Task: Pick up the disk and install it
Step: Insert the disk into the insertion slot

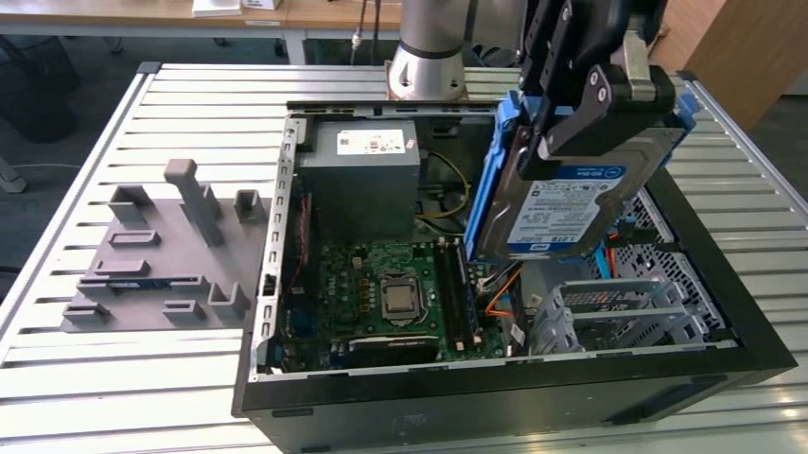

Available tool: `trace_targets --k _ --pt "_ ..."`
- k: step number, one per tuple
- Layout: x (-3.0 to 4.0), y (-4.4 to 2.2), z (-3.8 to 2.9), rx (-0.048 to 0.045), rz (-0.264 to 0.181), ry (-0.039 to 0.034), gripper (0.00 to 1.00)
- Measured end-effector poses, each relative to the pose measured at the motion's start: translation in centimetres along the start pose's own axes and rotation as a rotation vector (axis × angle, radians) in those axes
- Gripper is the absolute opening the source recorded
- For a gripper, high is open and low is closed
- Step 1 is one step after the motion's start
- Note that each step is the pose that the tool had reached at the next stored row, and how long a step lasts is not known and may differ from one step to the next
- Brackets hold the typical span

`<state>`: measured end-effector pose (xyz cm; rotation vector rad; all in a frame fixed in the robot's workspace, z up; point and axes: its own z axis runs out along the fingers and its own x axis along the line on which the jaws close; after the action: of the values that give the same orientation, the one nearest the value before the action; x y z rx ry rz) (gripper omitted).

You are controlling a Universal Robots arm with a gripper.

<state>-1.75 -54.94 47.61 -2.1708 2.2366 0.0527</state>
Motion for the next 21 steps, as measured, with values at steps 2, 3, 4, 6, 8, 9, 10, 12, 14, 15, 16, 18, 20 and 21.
trace_targets --k 2,3,4,6,8,9,10,12,14,15,16,18,20,21 --pt "0.26 -0.07 0.05 0.0 0.0 0.0001 0.36" --pt "0.3 -0.14 0.09 0.0 0.0 -0.0002 0.36" --pt "0.33 -0.26 0.12 0.0 0.0 -0.0002 0.36" --pt "0.35 -0.61 0.16 -0.0001 0.0 0.0002 0.36" --pt "0.36 -1.09 0.24 -0.0004 0.0 0.0 0.36" --pt "0.36 -1.3 0.28 -0.0005 0.0 0.0 0.36" --pt "0.36 -1.44 0.33 -0.0005 0.0 0.0 0.36" --pt "0.49 -1.55 0.47 -0.0006 -0.002 0.0001 0.36" --pt "0.78 -1.58 0.62 -0.0007 -0.004 0.0002 0.36" --pt "0.92 -1.59 0.7 -0.0007 -0.004 0.0 0.36" --pt "1.0 -1.62 0.77 -0.0007 -0.005 -0.0001 0.36" --pt "1.05 -1.82 0.87 -0.0008 -0.005 0.0001 0.36" --pt "1.05 -2.21 0.92 -0.0018 -0.005 0.0002 0.36" --pt "1.05 -2.41 0.95 -0.0025 -0.005 0.0002 0.36"
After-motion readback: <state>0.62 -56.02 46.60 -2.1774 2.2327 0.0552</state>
